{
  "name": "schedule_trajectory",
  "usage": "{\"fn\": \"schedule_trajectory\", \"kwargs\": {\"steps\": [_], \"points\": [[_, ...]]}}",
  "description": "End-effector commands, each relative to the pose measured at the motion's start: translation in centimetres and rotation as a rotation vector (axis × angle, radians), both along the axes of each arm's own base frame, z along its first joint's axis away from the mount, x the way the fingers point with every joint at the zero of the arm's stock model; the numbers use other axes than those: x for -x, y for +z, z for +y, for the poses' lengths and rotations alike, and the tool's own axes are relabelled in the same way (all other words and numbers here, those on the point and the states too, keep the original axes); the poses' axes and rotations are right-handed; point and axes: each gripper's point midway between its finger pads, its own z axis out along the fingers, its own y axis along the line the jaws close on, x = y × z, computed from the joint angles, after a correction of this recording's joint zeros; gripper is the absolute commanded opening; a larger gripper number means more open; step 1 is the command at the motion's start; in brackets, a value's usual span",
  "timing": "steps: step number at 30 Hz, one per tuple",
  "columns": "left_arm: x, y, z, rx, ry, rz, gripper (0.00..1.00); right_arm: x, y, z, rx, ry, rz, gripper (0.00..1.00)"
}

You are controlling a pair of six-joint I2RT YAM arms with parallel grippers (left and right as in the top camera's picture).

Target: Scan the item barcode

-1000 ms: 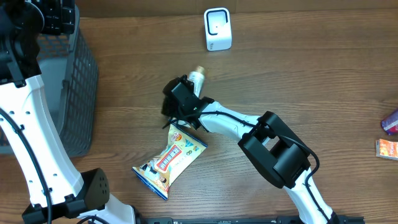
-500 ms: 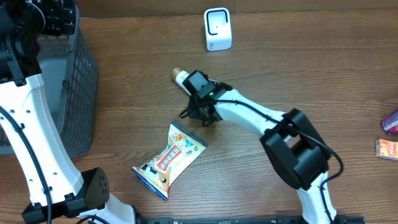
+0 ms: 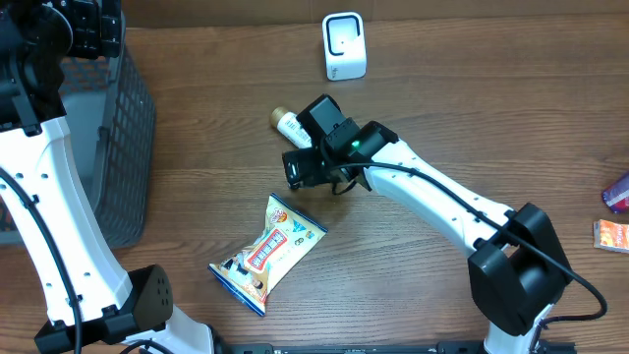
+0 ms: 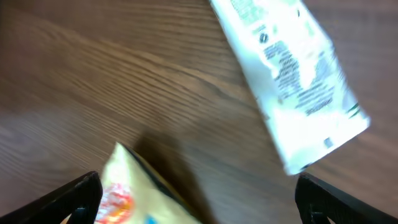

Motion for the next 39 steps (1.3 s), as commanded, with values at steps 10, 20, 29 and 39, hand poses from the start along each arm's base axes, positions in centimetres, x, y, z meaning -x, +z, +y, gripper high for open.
{"fn": "schedule_trajectory", "kwargs": {"steps": [10,20,29,39], "points": [[-0.3,-0.8,0.1,0.024,0.001,0.016,1.00,-2.7,0.4,-2.3,0.204,0.297,-0.227,1.00],[-0.3,-0.8,0.1,0.024,0.001,0.016,1.00,-6.0,-2.1,-6.5,0.428,0.199,-0.338,1.00],[-0.3,-0.8,0.1,0.024,0.001,0.016,1.00,-5.7,-5.9,-6.0,0.554,0.263,-0.336,1.00],[-0.3,-0.8,0.1,0.024,0.001,0.016,1.00,-3.6,-5.7,-1.5,0.606,0.332,-0.454,1.00]]}}
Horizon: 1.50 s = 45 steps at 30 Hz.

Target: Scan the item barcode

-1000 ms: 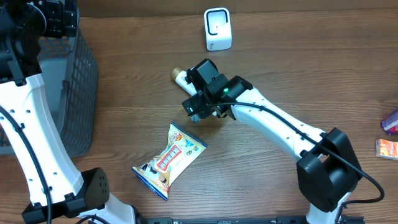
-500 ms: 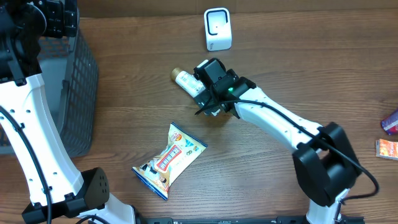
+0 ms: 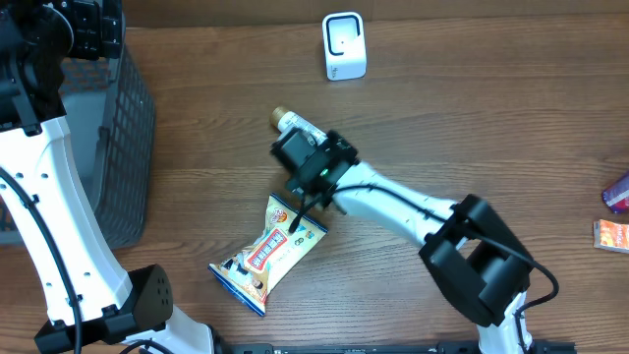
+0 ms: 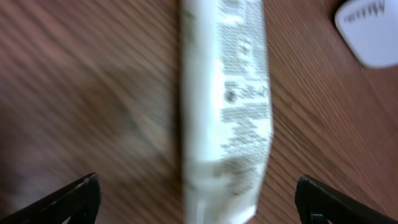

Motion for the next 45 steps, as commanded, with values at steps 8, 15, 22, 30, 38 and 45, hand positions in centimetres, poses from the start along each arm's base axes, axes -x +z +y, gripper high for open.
{"fn": "schedule_trajectory", "kwargs": {"steps": [8,15,22,30,38,45], "points": [[-0.4,-0.6,0.2,0.021,0.004,0.010,1.00,-1.8,-3.3,-0.8,0.136,0.039,-0.059,1.00],[-0.4,-0.6,0.2,0.021,0.004,0.010,1.00,-2.8,-5.9,0.0,0.159,0.088,-0.084,1.00],[-0.4,-0.6,0.2,0.022,0.003,0.010,1.00,-1.5,-9.7,-1.2,0.231,0.104,0.005,0.93],[-0.4,-0.6,0.2,0.021,0.004,0.011,1.00,-0.2,-10.7,-1.3,0.207,0.096,0.076,0.68],[-0.4,-0.6,0.2,0.021,0.004,0.011,1.00,1.2,-11.4,-1.3,0.151,0.045,0.152,0.36],[-0.4,-0.6,0.2,0.021,0.004,0.011,1.00,1.1,-11.1,-1.2,0.152,0.045,0.155,0.06]]}}
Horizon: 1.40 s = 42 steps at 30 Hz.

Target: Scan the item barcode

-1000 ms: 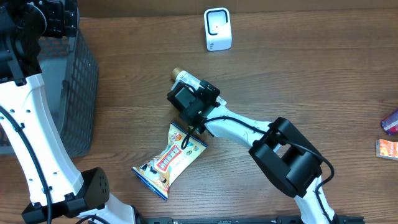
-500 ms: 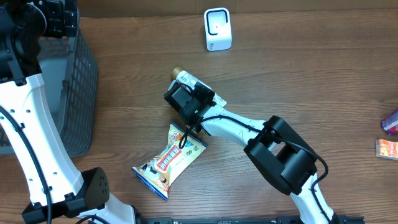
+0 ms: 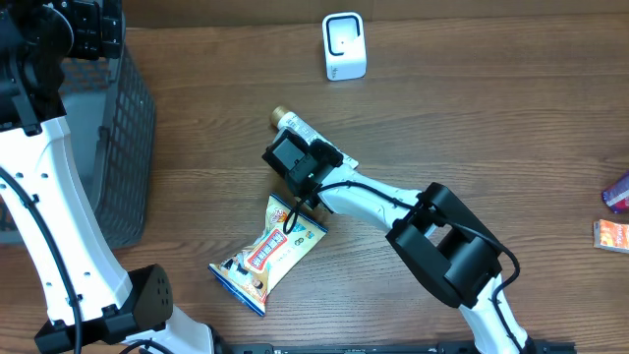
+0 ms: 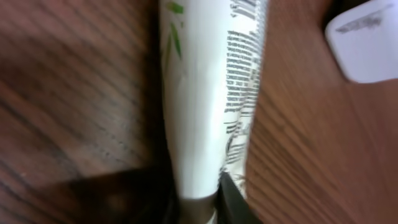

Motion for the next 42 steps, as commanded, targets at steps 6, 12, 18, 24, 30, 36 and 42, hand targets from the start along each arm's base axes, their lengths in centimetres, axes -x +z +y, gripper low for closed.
{"fn": "schedule_trajectory", "kwargs": {"steps": [6,12,18,24,30,36,42], "points": [[0.1,-1.4,0.0,0.030,0.004,0.045,1.00,4.8,-5.5,0.5,-0.050,0.018,0.317,0.04],[0.6,-2.1,-0.1,0.039,0.004,0.081,1.00,8.1,-1.2,4.3,-0.294,0.088,0.565,0.04],[1.0,-2.7,-0.2,0.046,0.004,0.108,1.00,10.8,6.3,7.1,-0.750,0.170,0.917,0.04],[1.0,-2.7,-0.2,0.046,0.004,0.108,1.00,9.6,11.6,5.7,-1.099,0.188,1.143,0.04],[1.0,-2.7,-0.2,0.046,0.004,0.108,1.00,5.0,14.6,1.7,-1.322,0.132,1.155,0.04],[1.0,-2.7,-0.2,0.046,0.004,0.108,1.00,-0.3,18.0,-1.4,-1.513,0.123,1.095,0.04],[1.0,-2.7,-0.2,0.046,0.004,0.108,1.00,-5.2,20.5,-2.9,-1.592,0.160,0.915,0.04]]}}
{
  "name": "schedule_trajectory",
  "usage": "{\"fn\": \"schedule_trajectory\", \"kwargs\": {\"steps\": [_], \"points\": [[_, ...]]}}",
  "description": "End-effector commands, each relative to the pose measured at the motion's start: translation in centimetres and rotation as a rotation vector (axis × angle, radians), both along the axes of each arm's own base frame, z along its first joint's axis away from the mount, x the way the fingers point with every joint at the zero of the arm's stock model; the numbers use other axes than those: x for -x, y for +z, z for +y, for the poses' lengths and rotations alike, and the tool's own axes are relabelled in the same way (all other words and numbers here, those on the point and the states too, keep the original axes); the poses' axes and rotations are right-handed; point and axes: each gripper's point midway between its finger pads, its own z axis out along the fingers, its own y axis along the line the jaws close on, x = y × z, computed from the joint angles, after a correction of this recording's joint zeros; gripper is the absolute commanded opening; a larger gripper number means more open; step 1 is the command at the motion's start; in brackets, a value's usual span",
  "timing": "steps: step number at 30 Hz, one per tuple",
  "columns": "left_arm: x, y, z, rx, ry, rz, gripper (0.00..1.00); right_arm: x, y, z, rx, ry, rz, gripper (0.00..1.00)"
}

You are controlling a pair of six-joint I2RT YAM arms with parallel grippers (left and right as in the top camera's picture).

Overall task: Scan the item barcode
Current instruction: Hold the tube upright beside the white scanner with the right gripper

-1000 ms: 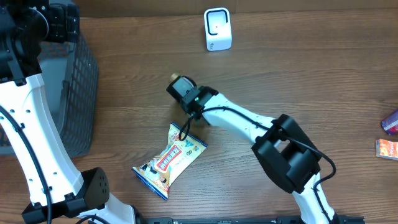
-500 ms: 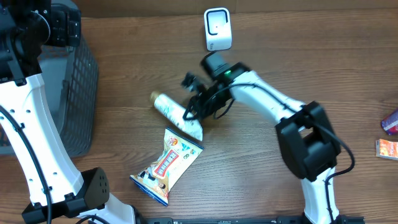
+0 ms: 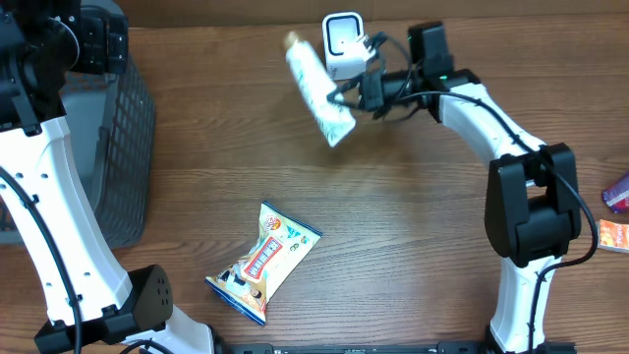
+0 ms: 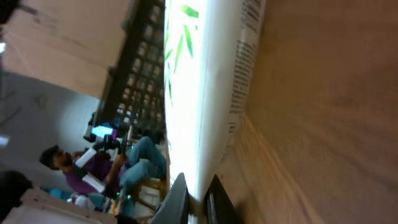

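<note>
A white tube with green leaf print and black text [image 3: 314, 84] is held up off the table, slanting just left of the white scanner [image 3: 344, 41] at the table's far edge. My right gripper [image 3: 346, 100] is shut on the tube's flat crimped end. The right wrist view shows the tube [image 4: 205, 93] running up from the shut gripper [image 4: 196, 198], wood grain to its right. My left arm's black gripper [image 3: 90, 29] sits at the top left over the basket; its jaws cannot be made out.
A yellow snack bag [image 3: 263, 261] lies on the table's near middle. A dark mesh basket [image 3: 123, 138] stands at the left edge. A purple item [image 3: 617, 192] and an orange packet [image 3: 611, 236] lie at the right edge.
My right gripper, then shut on the tube's flat end down on the table beside the snack bag, now holds the tube raised next to the scanner. The snack bag has shifted slightly.
My right gripper was first open above the table, with the tube and the snack bag beneath it. Then it stood open in line with the tube. Then it was shut on the tube's crimped end. Now the tube is up by the scanner.
</note>
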Motion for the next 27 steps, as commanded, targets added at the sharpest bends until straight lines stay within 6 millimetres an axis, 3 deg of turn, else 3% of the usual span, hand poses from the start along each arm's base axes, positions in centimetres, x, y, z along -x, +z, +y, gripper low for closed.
{"fn": "schedule_trajectory", "kwargs": {"steps": [1,6,16,27], "points": [[-0.4,-0.5,0.2,0.021,0.005,0.007,1.00,-0.7,3.0,-0.3,-0.067,-0.005,0.062,0.04],[-0.4,-0.5,0.2,0.021,0.006,0.007,1.00,-3.0,2.5,-0.4,-0.105,-0.041,0.044,0.04],[-0.4,-0.5,0.2,0.021,0.005,0.007,1.00,-8.4,-2.2,-2.2,-0.176,-0.219,0.107,0.04],[-0.4,-0.5,0.2,0.021,0.005,0.007,1.00,-12.9,-3.0,-2.6,-0.200,-0.311,0.031,0.04]]}}
